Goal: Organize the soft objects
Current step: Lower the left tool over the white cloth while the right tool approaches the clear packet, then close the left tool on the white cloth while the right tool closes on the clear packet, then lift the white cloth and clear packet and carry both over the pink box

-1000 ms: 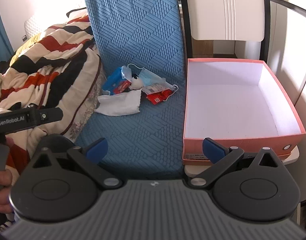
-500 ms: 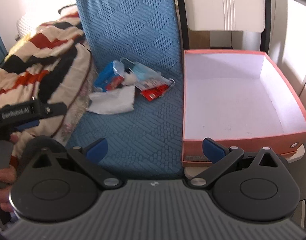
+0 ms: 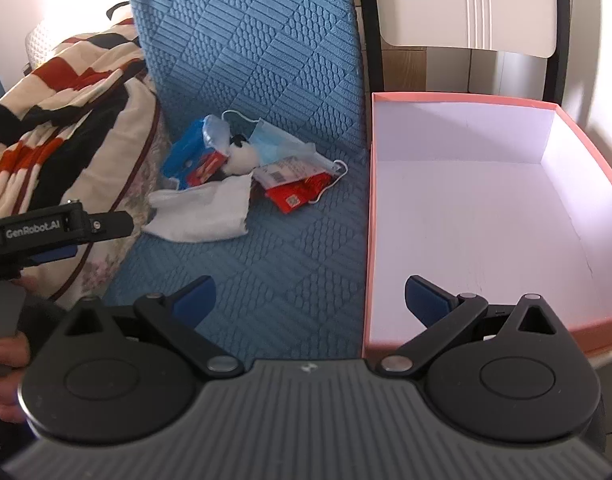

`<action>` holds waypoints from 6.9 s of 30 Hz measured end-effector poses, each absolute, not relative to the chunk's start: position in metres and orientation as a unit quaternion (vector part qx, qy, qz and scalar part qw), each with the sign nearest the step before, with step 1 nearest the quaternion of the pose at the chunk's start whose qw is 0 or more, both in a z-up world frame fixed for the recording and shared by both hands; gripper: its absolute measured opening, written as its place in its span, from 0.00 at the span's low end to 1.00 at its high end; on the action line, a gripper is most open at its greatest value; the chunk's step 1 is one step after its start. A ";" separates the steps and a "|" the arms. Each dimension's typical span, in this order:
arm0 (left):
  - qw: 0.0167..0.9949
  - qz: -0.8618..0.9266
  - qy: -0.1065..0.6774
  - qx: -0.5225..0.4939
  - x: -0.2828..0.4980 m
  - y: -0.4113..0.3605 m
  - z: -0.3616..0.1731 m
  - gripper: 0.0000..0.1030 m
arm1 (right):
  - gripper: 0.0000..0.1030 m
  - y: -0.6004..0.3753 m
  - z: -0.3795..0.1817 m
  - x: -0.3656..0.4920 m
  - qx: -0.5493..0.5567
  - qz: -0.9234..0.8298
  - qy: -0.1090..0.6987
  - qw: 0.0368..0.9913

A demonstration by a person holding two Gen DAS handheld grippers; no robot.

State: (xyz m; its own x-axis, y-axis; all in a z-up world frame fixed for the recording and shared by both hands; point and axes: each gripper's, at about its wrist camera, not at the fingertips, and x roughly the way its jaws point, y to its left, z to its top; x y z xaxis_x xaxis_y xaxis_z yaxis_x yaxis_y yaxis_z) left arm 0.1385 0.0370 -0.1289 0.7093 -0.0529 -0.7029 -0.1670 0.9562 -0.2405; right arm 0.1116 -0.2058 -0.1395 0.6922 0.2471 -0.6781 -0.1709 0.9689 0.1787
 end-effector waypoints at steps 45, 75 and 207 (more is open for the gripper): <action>0.912 0.052 0.397 -0.088 0.288 0.072 -0.164 1.00 | 1.00 -0.181 -0.124 0.281 0.084 0.114 0.333 0.932; 0.869 0.067 0.467 -0.148 0.305 0.069 -0.266 1.00 | 0.72 -0.139 -0.203 0.327 0.053 0.225 0.379 0.896; 0.936 -0.054 0.302 -0.170 0.182 -0.061 -0.027 0.08 | 0.10 -0.270 -0.026 0.158 0.045 0.171 0.297 0.938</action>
State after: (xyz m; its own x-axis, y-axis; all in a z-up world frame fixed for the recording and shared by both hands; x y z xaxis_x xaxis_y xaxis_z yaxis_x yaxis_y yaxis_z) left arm 0.1816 -0.0612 -0.0269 0.8114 -0.2036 -0.5478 -0.0017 0.9365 -0.3506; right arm 0.1577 -0.2703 -0.0259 0.7650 0.3477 -0.5421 -0.2943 0.9374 0.1859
